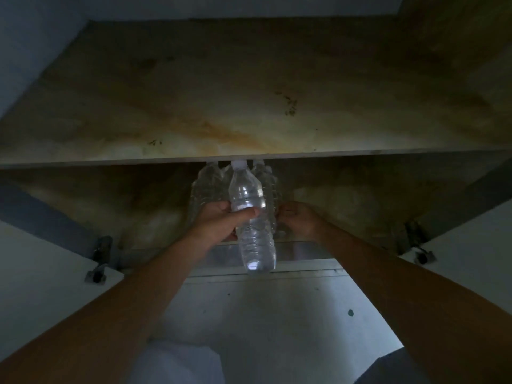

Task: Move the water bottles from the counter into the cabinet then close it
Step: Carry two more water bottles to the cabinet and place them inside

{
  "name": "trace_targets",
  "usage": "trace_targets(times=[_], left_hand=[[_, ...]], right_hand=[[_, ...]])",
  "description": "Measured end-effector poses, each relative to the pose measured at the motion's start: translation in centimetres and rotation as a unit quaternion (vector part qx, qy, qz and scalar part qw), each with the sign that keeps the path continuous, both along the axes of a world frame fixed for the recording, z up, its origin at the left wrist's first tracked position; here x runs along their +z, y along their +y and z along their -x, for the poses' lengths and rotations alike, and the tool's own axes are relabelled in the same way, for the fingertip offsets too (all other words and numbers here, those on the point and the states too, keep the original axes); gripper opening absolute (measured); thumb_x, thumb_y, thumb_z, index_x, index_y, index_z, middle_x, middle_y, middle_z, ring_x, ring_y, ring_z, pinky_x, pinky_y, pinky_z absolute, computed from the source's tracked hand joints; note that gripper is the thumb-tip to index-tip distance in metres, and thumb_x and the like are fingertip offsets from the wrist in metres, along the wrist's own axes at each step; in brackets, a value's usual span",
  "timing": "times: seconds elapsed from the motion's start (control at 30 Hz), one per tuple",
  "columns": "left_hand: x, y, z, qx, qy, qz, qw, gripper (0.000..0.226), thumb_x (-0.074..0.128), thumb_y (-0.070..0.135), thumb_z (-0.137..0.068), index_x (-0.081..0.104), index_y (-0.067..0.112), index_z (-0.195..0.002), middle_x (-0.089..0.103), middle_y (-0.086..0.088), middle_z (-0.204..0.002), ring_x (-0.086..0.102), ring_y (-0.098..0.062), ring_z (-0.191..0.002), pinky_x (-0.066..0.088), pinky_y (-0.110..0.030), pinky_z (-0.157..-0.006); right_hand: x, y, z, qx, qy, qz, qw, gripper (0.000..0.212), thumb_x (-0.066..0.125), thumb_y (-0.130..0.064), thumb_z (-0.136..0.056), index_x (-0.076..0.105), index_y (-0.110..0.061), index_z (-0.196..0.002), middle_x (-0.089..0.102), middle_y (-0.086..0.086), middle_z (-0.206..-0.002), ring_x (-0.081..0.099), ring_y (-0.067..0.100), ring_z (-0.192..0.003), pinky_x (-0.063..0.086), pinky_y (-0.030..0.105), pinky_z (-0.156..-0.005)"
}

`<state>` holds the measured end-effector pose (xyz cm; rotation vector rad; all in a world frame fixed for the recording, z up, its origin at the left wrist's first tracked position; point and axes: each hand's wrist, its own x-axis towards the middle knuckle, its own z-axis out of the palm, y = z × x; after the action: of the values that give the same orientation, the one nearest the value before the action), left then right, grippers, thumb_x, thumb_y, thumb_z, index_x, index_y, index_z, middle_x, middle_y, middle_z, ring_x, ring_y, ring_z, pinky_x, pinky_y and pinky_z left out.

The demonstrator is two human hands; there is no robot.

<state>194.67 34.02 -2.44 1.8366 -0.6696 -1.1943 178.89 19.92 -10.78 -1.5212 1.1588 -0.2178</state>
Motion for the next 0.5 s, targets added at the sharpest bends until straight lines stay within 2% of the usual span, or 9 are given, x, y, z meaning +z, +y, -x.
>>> trace_targets(times=[0.03,0.07,0.13,0.17,0.23,0.3,0.37,0.43,0.5], left_hand=[[0.0,-0.4,0.3,0.002,-0.004,-0.002,1.000,0.027,0.085,0.032,-0.077,0.076,0.019,-0.098,0.079,0.001,-0.090,0.076,-0.012,-0.075,0.059,-0.024,-0.062],[-0.1,-0.8,0.6,0.003,-0.008,-0.003,1.000,0.025,0.085,0.032,-0.078,0.076,0.019,-0.098,0.079,0.000,-0.089,0.076,-0.011,-0.072,0.057,-0.022,-0.058],[-0.3,-1.7,1.3,-0.004,-0.019,-0.005,1.000,0.024,0.083,0.030,-0.080,0.075,0.017,-0.099,0.078,-0.001,-0.089,0.074,-0.010,-0.067,0.053,-0.018,-0.050],[-0.3,-2.1,1.6,-0.011,-0.027,-0.007,1.000,0.025,0.083,0.030,-0.081,0.075,0.016,-0.099,0.078,-0.002,-0.089,0.073,-0.010,-0.066,0.051,-0.017,-0.048],[-0.4,-3.0,2.0,-0.023,-0.044,-0.011,0.999,0.026,0.084,0.032,-0.079,0.075,0.017,-0.099,0.077,0.000,-0.088,0.072,-0.010,-0.069,0.050,-0.016,-0.048],[-0.7,-4.1,2.4,-0.029,-0.060,-0.013,0.998,0.028,0.085,0.035,-0.077,0.075,0.018,-0.096,0.077,0.000,-0.087,0.074,-0.014,-0.074,0.055,-0.021,-0.058],[-0.9,-5.3,2.8,-0.033,-0.074,-0.014,0.997,0.028,0.086,0.037,-0.075,0.076,0.019,-0.092,0.077,0.000,-0.086,0.074,-0.016,-0.077,0.057,-0.026,-0.066],[-1.1,-7.0,3.4,-0.031,-0.080,-0.012,0.996,0.027,0.085,0.040,-0.076,0.074,0.020,-0.089,0.075,0.001,-0.084,0.072,-0.014,-0.076,0.053,-0.024,-0.063],[-1.4,-9.0,4.2,-0.041,-0.118,-0.023,0.992,0.033,0.082,0.049,-0.077,0.069,0.020,-0.083,0.072,0.001,-0.078,0.070,-0.013,-0.070,0.047,-0.021,-0.055]], right_hand=[[0.0,-0.2,0.2,0.006,0.009,0.003,1.000,0.012,0.069,-0.006,-0.090,0.069,-0.013,-0.080,0.072,0.010,-0.088,0.066,0.015,-0.076,0.059,0.032,-0.077],[0.2,-0.3,0.5,0.008,0.022,0.004,1.000,0.014,0.066,-0.005,-0.091,0.068,-0.012,-0.079,0.070,0.005,-0.082,0.064,0.012,-0.072,0.057,0.024,-0.069],[0.3,-0.7,1.0,0.009,0.042,0.007,0.999,0.012,0.064,-0.005,-0.093,0.067,-0.013,-0.086,0.066,-0.001,-0.081,0.060,0.006,-0.068,0.049,0.016,-0.059],[0.1,-0.9,1.4,0.012,0.059,0.019,0.998,0.008,0.064,-0.007,-0.094,0.067,-0.013,-0.089,0.066,0.000,-0.086,0.059,0.006,-0.070,0.051,0.017,-0.063],[-0.3,-1.4,2.6,0.006,0.083,0.050,0.995,0.003,0.066,-0.011,-0.094,0.068,-0.012,-0.094,0.064,0.003,-0.094,0.061,0.012,-0.079,0.055,0.027,-0.083],[-0.5,-1.9,4.1,0.001,0.096,0.061,0.994,0.009,0.064,-0.011,-0.094,0.069,-0.008,-0.101,0.062,0.003,-0.099,0.061,0.019,-0.093,0.050,0.029,-0.093],[-0.7,-2.3,5.5,0.012,0.115,0.052,0.992,0.016,0.059,-0.011,-0.097,0.067,-0.005,-0.110,0.062,0.005,-0.104,0.061,0.024,-0.103,0.049,0.032,-0.097],[-0.8,-2.8,6.9,-0.009,0.127,0.060,0.990,0.018,0.060,-0.014,-0.097,0.067,-0.006,-0.110,0.066,0.010,-0.106,0.062,0.025,-0.098,0.051,0.039,-0.097],[-1.1,-3.5,7.9,-0.038,0.145,0.080,0.985,0.010,0.062,-0.017,-0.094,0.068,-0.013,-0.088,0.067,0.011,-0.094,0.062,0.022,-0.083,0.053,0.039,-0.086]])
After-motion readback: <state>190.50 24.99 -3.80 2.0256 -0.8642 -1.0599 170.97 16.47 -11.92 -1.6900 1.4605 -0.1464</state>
